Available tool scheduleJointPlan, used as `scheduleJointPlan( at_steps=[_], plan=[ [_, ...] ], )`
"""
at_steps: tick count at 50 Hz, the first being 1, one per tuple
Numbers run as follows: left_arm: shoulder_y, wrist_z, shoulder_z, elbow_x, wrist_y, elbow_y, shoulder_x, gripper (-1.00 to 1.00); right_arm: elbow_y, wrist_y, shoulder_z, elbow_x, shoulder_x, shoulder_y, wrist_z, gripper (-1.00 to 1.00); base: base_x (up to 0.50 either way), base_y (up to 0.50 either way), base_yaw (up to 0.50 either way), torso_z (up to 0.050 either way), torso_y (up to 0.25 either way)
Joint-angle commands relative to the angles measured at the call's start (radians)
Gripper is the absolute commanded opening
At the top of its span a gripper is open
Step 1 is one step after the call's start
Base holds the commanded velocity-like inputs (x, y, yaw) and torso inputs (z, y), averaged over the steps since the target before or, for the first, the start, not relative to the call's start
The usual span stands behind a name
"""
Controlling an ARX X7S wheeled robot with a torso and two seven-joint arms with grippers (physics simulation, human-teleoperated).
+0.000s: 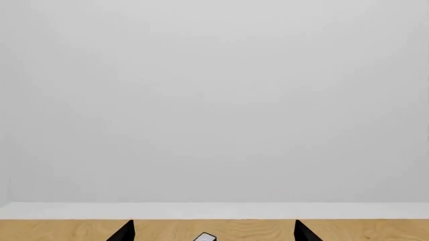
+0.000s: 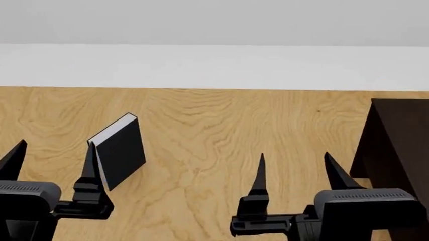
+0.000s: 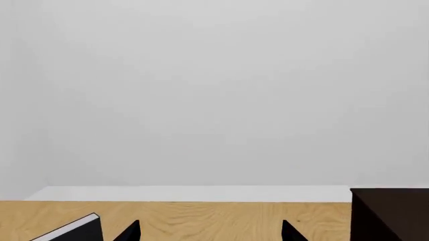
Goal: Pick up the book on the right and place it on the cabinet shelf.
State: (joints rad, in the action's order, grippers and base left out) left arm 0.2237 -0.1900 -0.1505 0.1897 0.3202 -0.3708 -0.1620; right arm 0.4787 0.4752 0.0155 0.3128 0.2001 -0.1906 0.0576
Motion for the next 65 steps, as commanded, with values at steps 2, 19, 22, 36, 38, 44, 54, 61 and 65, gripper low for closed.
scheduleJointPlan(
  at_steps=[2,19,22,36,38,44,54,61,65],
  plan=[
    [0.001,-0.005,-0.002,0.018,0.005,-0.005,-0.008,1.00,-0.001,-0.011,0.001,0.010,0.005,0.002,0.003,1.00,0.00,0.00,0.00,0.000,0.000],
    [0.003,0.004,-0.004,0.038,-0.006,0.003,-0.030,1.00,0.351,0.686,-0.043,0.130,0.115,-0.196,0.169,1.00,0.00,0.00,0.00,0.000,0.000],
    [0.003,-0.009,0.000,0.034,-0.004,-0.005,-0.031,1.00,0.440,0.969,-0.132,0.225,0.096,-0.315,0.185,1.00,0.00,0.00,0.00,0.000,0.000],
    [0.001,-0.035,0.014,0.030,-0.011,-0.043,-0.048,1.00,0.118,0.931,-0.126,1.653,0.421,-0.583,1.191,1.00,0.00,0.00,0.00,0.000,0.000],
    [0.002,-0.046,0.021,0.028,-0.022,-0.041,-0.043,1.00,0.095,0.900,-0.079,1.718,0.459,-0.603,1.236,1.00,0.00,0.00,0.00,0.000,0.000],
    [0.017,-0.028,0.046,0.099,0.007,-0.044,-0.043,1.00,0.092,0.797,0.050,1.913,0.562,-0.662,1.352,1.00,0.00,0.00,0.00,0.000,0.000],
    [0.008,-0.015,0.039,0.124,0.019,-0.064,-0.057,1.00,0.120,0.651,0.277,2.148,0.680,-0.793,1.477,1.00,0.00,0.00,0.00,0.000,0.000],
    [0.007,-0.007,0.023,0.132,0.034,-0.078,-0.067,1.00,0.139,0.615,0.228,2.172,0.709,-0.694,1.408,1.00,0.00,0.00,0.00,0.000,0.000],
    [0.005,-0.004,0.027,0.147,0.040,-0.078,-0.070,1.00,0.148,0.608,0.236,2.202,0.730,-0.663,1.391,1.00,0.00,0.00,0.00,0.000,0.000]
  ],
)
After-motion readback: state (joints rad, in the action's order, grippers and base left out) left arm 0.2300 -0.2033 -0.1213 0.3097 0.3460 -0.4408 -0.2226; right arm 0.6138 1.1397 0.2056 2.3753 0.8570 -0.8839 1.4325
